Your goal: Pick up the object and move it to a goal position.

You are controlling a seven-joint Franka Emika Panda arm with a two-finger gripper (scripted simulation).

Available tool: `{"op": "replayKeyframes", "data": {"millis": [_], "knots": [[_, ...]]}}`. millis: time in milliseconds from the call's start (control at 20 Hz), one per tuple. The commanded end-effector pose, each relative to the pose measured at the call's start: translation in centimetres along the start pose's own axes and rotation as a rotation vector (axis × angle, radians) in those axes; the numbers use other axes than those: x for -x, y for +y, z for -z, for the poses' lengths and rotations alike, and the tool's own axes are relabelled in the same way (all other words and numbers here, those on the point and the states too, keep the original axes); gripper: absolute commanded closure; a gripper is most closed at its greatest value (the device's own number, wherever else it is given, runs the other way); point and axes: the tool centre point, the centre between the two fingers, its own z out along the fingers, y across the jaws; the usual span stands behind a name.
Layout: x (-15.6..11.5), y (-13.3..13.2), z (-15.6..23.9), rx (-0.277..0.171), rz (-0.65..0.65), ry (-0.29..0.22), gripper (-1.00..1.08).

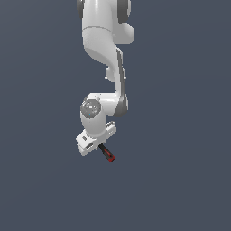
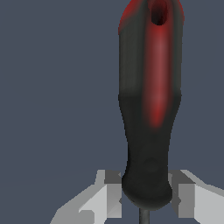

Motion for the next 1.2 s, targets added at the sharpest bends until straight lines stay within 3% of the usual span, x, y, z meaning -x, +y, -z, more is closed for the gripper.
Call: {"op": "replayKeyframes", "data": {"millis": [0, 1150], "knots": [[0.2, -0.5, 1.2, 0.001, 0.0, 0.001, 1.08], [3.9, -9.8, 19.6, 0.003, 0.0, 0.0, 1.08]]}}
